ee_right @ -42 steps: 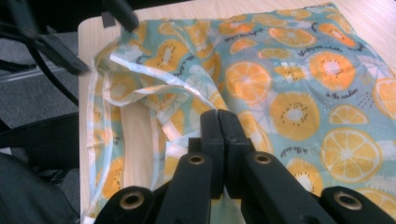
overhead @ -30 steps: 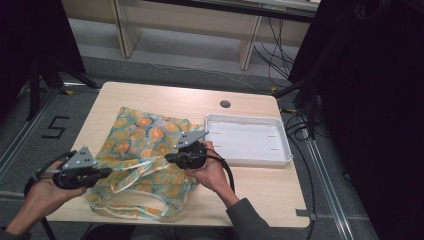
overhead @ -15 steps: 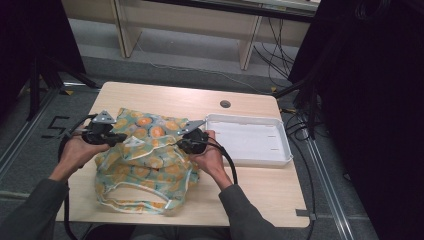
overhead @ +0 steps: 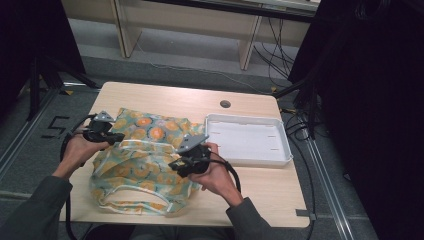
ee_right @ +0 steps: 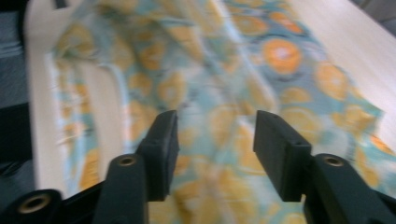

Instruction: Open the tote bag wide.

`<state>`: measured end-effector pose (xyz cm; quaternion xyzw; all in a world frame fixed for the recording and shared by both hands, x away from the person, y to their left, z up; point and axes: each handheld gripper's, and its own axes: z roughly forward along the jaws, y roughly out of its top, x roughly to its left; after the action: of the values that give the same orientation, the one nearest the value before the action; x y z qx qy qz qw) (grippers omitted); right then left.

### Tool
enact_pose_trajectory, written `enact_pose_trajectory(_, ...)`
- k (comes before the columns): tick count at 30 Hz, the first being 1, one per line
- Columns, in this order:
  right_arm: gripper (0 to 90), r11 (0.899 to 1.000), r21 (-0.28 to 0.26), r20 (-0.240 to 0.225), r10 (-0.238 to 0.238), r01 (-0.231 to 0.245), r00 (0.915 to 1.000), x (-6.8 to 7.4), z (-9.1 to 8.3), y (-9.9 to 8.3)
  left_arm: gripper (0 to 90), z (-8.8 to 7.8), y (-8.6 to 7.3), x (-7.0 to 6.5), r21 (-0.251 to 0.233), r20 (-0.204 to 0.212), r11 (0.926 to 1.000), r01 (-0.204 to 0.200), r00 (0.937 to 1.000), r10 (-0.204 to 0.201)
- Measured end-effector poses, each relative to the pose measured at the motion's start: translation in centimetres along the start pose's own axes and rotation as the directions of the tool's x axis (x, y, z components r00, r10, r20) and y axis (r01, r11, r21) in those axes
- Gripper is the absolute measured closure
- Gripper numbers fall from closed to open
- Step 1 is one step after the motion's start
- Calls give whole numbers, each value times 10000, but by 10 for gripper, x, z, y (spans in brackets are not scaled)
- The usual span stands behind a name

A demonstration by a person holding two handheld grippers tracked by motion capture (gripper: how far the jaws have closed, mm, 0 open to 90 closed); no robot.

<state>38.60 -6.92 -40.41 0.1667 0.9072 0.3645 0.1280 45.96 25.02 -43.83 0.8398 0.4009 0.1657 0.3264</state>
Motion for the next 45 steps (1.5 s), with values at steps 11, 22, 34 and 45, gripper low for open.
enact_pose_trajectory(11, 861, 9590, 2398, 431, -1658, 1509, 9852, -1, 64, -13, 771, -32, -4, 8, -1010, 270, 9885, 1123, 9935, -1102)
enact_pose_trajectory(22, 900, 9800, 1844, 26, -769, 751, 9970, -15, 57, -13, 419, -99, -46, -54, -785, -59, 9957, -484, 9988, 481)
enact_pose_trajectory(34, 900, 9863, 1381, -661, -815, 900, 9945, -8, 33, -16, 894, -84, -60, -60, 169, 1075, 9952, -964, 9897, 940)
enact_pose_trajectory(45, 900, 9984, 457, -396, -315, 333, 9987, -17, -7, -9, 881, -107, -36, -34, -482, 2719, 9983, 321, 9622, -178)
